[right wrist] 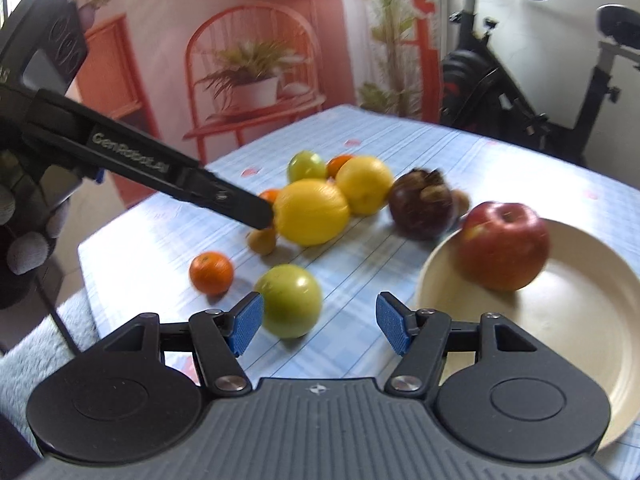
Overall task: Organize fruits
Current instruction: 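Close the left gripper on the green apple, then place the green apple on the plate beside the red apple, release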
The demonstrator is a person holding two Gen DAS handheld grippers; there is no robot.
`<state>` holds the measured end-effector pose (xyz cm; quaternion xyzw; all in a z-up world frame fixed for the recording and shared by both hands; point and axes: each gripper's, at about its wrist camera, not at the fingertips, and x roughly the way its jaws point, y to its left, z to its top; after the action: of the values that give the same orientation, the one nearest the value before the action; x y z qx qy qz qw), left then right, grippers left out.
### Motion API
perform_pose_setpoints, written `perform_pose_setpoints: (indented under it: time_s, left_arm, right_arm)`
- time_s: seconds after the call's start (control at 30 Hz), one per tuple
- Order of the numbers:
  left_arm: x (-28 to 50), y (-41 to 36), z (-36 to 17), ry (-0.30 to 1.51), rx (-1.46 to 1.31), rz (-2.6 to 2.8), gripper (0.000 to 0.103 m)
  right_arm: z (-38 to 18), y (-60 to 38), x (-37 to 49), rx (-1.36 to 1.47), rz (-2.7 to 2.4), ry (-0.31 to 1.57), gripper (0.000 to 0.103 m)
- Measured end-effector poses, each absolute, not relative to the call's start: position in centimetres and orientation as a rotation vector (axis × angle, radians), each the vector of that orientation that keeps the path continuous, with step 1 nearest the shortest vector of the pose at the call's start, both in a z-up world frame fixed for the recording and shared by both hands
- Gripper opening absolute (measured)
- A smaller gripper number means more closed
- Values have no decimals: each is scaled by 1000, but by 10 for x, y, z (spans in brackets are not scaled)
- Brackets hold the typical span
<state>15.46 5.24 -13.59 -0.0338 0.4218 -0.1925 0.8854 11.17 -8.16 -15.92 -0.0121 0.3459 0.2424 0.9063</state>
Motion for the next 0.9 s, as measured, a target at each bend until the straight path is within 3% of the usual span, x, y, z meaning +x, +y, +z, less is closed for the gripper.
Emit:
perform_pose_setpoints:
  time_s: [0.23, 0.57, 0.9]
  left_arm:
    - [155, 50, -150, 935, -75, -459, 30]
    - [161, 57, -154, 981, -140, -457, 28]
    - [170, 44, -137, 956, -181, -503, 28]
  right_arm:
    - [-174, -64, 119, -103, 560, 747, 66]
    - [-183, -66, 121, -96, 568, 716, 46]
    - [-169, -87, 110, -18, 493, 624, 46]
